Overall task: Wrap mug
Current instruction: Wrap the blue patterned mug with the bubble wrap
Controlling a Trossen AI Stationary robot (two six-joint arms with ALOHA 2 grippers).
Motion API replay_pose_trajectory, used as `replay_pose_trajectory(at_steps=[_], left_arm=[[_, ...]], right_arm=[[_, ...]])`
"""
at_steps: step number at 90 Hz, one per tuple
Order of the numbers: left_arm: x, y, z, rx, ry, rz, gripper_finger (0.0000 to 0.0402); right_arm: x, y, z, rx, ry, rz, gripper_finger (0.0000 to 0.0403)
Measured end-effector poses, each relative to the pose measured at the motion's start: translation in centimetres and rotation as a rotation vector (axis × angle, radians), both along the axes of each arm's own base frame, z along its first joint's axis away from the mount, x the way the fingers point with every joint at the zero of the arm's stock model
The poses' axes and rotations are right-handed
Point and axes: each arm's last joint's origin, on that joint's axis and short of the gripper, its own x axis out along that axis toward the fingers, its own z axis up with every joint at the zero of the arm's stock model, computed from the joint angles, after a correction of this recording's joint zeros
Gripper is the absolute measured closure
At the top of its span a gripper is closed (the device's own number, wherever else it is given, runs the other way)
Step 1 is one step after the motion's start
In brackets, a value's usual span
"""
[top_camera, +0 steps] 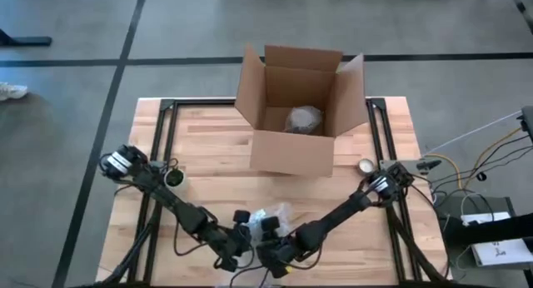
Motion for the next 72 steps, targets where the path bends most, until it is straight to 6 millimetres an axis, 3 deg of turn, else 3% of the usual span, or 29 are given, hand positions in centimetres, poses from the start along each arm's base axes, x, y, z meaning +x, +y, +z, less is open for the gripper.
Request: replay_pose_trajectory(at_steps=[17,32,72], left_arm=[[0.4,-0.2,-2.1,0.043,0.022,-0.004,0.0298],[0.5,-0.3,-2.1,0.039,0.016,-0.001,0.0298],[-0.5,-0.9,0.5,-0.124,0.037,-0.083,0.0297]], right_arm=[[0.1,-0.1,-0.1,0.013,0.003,-0.045,0.0272],[0.2,-0.4,-0.8,-0.011,-0.008,-0.088,0.0285],[1.1,-1.7,-2.1,-0.036,-0.018,-0.130,0.0309]])
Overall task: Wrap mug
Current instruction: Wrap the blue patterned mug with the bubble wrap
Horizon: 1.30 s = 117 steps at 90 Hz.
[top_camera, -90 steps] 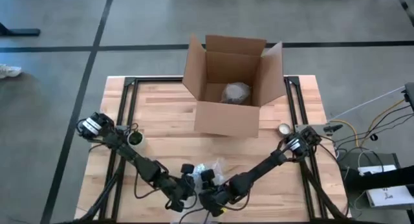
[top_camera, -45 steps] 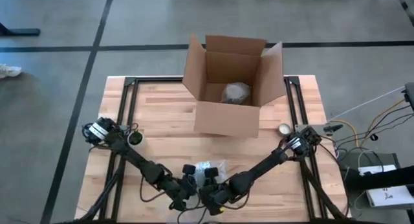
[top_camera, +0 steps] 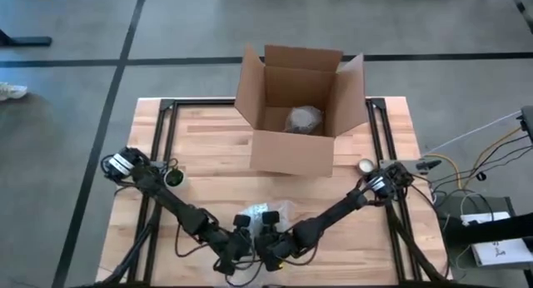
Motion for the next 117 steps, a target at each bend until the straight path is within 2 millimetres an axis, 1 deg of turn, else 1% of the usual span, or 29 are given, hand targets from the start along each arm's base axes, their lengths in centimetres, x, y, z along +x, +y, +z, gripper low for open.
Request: replay_pose_trajectory(at_steps=[7,25,36,46,52,59,64,68,75,82,96,100,108,117], left_arm=[[-0.3,-0.2,0.5,-0.053,0.019,-0.030,0.0299],[-1.4,-0.8,2.8,-0.221,0.058,-0.105,0.0302],[-2.5,-1.1,5.0,-0.309,0.061,-0.149,0.0303],[-4.5,-0.6,7.4,-0.339,0.090,-0.138,0.0303],[-6.2,0.2,9.0,-0.309,0.096,-0.080,0.0304],[-8.3,1.3,10.4,-0.205,0.043,0.054,0.0306],[-9.8,2.2,11.0,-0.106,-0.018,0.184,0.0310],[-10.9,2.8,11.2,-0.044,-0.055,0.275,0.0313],[-11.9,3.8,10.4,0.009,-0.041,0.379,0.0321],[-12.3,4.3,8.4,0.018,-0.003,0.435,0.0328],[-12.0,4.4,2.9,-0.008,0.058,0.466,0.0338],[-11.9,4.4,1.6,-0.019,0.059,0.474,0.0340],[-11.6,4.4,-0.5,-0.035,0.047,0.487,0.0341],[-11.0,4.3,-2.2,-0.028,0.029,0.484,0.0341]], right_arm=[[0.1,-0.1,-0.3,-0.003,0.002,-0.003,0.0312],[0.3,-0.4,-0.5,0.000,-0.002,-0.011,0.0324],[0.4,-0.5,-0.5,0.004,-0.006,-0.014,0.0333],[0.4,-0.5,-0.5,0.006,-0.011,-0.014,0.0341],[0.4,-0.6,-0.5,0.007,-0.011,-0.015,0.0345],[0.5,-0.6,-0.5,0.007,-0.011,-0.015,0.0348],[0.5,-0.6,-0.5,0.008,-0.012,-0.015,0.0350],[0.5,-0.6,-0.5,0.008,-0.013,-0.015,0.0352],[0.5,-0.6,-0.5,0.010,-0.014,-0.017,0.0354],[0.5,-0.6,-0.5,0.010,-0.016,-0.018,0.0354],[0.5,-0.6,-0.5,0.004,-0.021,-0.022,0.0346],[0.5,-0.6,-0.5,0.004,-0.022,-0.023,0.0344],[0.5,-0.6,-0.5,0.003,-0.022,-0.022,0.0339],[0.5,-0.6,-0.5,-0.003,-0.022,-0.015,0.0337]])
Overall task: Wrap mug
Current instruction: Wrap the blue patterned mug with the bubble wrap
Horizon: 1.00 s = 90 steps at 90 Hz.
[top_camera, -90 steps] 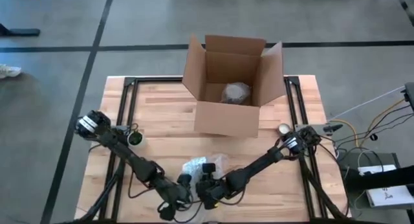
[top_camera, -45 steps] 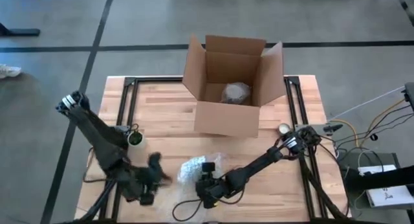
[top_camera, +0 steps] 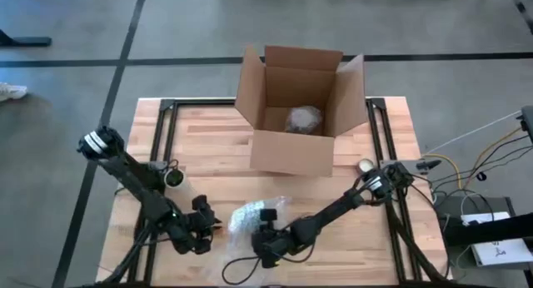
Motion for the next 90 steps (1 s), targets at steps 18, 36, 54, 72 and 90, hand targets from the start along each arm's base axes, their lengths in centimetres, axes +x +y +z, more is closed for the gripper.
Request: replay_pose_trajectory(at_steps=[18,36,54,72,90], left_arm=[[2.3,-0.4,-1.4,0.043,-0.054,-0.037,0.0341],[4.0,-1.6,0.7,0.080,-0.109,-0.103,0.0342],[4.8,-2.1,2.1,0.109,-0.159,-0.112,0.0342],[5.1,-2.1,2.7,0.155,-0.208,-0.059,0.0343],[5.2,-1.7,1.9,0.214,-0.217,-0.013,0.0343]], right_arm=[[0.1,0.0,0.0,-0.010,-0.010,0.010,0.0351],[0.1,0.0,0.0,-0.006,-0.010,0.013,0.0358],[0.1,0.0,0.0,-0.002,-0.010,0.014,0.0344],[0.1,0.1,0.0,0.000,-0.010,0.014,0.0331],[0.1,0.1,0.0,-0.004,-0.012,0.017,0.0334]])
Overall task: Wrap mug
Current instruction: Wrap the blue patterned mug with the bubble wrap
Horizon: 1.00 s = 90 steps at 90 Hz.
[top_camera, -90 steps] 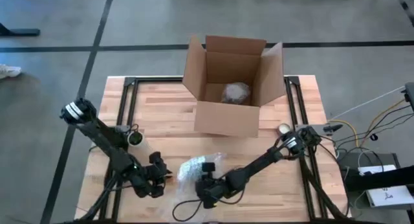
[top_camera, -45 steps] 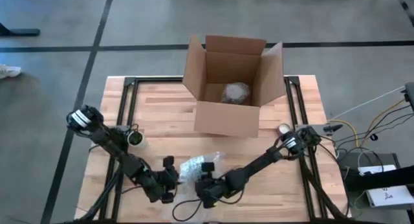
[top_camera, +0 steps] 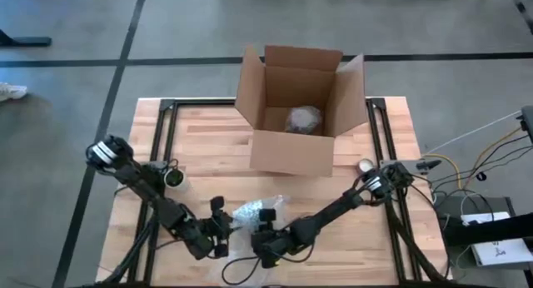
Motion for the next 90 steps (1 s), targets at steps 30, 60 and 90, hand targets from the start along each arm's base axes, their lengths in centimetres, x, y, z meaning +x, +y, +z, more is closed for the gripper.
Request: replay_pose_trajectory(at_steps=[30,60,90], left_arm=[[0.8,-0.3,-1.5,0.014,-0.007,0.012,0.0343],[0.8,-0.1,-1.7,0.043,0.001,0.020,0.0342],[0.7,-0.1,-1.7,0.047,0.001,0.020,0.0342]], right_arm=[[0.4,0.9,1.4,0.004,0.001,0.014,0.0288],[1.0,1.8,3.4,-0.001,-0.017,0.039,0.0235],[2.0,2.9,7.3,0.019,-0.069,0.044,0.0236]])
